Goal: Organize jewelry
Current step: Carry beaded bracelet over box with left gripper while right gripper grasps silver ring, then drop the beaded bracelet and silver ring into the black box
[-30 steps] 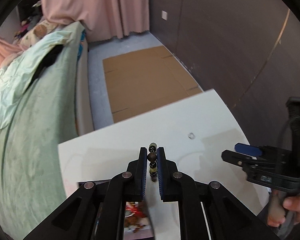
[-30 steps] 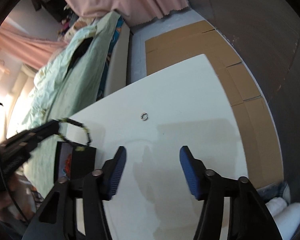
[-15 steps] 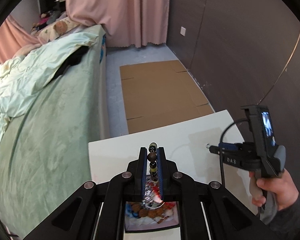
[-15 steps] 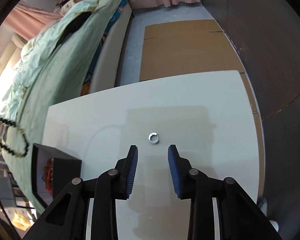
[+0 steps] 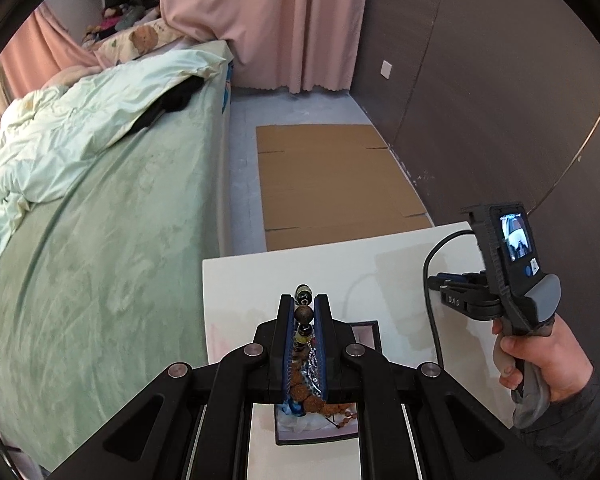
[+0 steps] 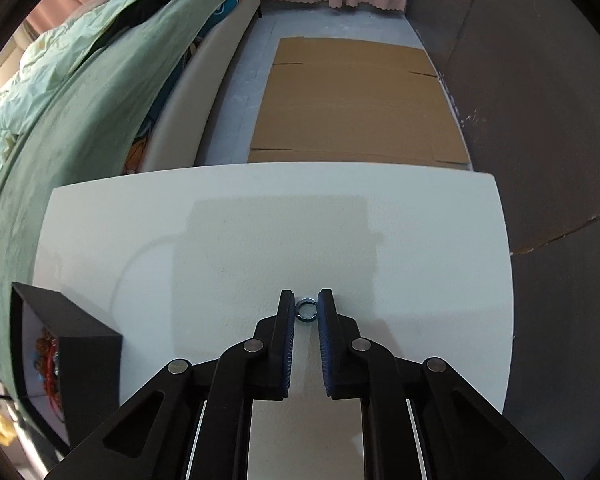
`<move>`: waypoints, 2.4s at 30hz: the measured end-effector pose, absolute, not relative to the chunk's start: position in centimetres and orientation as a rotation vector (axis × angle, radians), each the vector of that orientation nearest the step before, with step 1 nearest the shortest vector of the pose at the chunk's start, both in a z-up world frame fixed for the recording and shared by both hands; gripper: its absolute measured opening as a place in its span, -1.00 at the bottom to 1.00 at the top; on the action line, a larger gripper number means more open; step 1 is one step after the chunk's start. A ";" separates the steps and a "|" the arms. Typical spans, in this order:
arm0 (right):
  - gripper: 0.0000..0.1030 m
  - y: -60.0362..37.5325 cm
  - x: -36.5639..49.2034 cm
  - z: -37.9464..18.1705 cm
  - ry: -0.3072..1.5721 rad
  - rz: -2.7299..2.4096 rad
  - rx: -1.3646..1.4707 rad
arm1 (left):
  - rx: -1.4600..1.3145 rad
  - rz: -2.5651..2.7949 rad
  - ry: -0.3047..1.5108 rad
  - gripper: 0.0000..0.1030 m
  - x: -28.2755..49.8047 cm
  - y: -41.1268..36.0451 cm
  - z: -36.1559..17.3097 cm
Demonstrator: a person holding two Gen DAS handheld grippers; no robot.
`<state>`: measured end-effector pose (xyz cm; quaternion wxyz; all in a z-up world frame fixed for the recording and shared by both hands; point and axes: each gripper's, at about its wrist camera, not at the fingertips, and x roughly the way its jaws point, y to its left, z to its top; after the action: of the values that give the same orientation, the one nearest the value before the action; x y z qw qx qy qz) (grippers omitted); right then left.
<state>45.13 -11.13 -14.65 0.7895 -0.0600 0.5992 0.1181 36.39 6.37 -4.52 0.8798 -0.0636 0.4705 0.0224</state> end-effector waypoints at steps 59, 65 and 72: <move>-0.73 -5.5 39.8 -7.3 1.196 0.451 -0.142 | -0.351 0.002 1.017 0.25 33.9 10.7 -10.2; -0.73 -2.8 37.5 -6.3 1.195 0.520 -0.131 | -0.385 0.033 1.008 0.25 32.3 12.8 -10.5; -0.70 -0.8 35.5 -5.6 1.204 0.556 -0.109 | -0.379 0.034 0.986 0.25 30.2 14.1 -9.8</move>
<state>35.48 -0.82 -5.64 0.7866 -0.0508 0.5587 0.2579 30.21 14.08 -9.78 0.8637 -0.1810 0.4702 0.0163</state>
